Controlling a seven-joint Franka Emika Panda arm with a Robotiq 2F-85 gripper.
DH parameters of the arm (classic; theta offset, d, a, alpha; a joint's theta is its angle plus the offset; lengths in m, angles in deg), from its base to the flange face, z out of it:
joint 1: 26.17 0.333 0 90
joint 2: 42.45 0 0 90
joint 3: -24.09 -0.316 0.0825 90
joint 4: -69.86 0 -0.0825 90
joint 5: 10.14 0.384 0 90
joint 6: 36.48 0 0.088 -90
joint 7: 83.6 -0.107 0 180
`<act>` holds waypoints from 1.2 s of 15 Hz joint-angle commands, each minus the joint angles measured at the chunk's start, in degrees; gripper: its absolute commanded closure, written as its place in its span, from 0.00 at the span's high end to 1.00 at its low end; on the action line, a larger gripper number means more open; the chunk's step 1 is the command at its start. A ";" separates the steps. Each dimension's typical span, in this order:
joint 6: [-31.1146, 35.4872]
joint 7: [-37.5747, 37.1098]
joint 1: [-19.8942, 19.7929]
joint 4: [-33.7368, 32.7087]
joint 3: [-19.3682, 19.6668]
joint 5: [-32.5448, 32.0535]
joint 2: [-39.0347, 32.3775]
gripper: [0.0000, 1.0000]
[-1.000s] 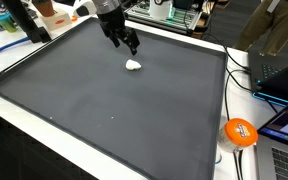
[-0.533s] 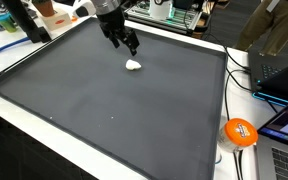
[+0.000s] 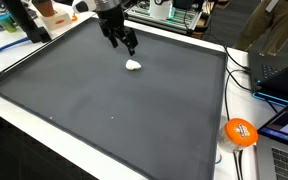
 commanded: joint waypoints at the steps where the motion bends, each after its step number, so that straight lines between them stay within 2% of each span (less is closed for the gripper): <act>1: 8.11 -1.08 0.53 9.86 0.16 -0.66 6.99 1.00; 5: 17.67 -2.51 1.37 17.31 -0.13 -1.78 11.38 1.00; 9: 28.30 -2.88 2.05 23.79 -1.95 1.97 15.00 1.00; 10: 30.31 -4.66 2.28 24.94 -1.74 0.55 15.60 1.00; 11: 26.71 -2.64 1.61 20.70 -1.75 0.42 12.54 1.00; 15: 29.12 -3.75 1.89 23.12 -1.97 0.43 14.30 1.00; 18: 37.08 -5.16 2.46 23.89 -2.33 0.49 12.66 1.00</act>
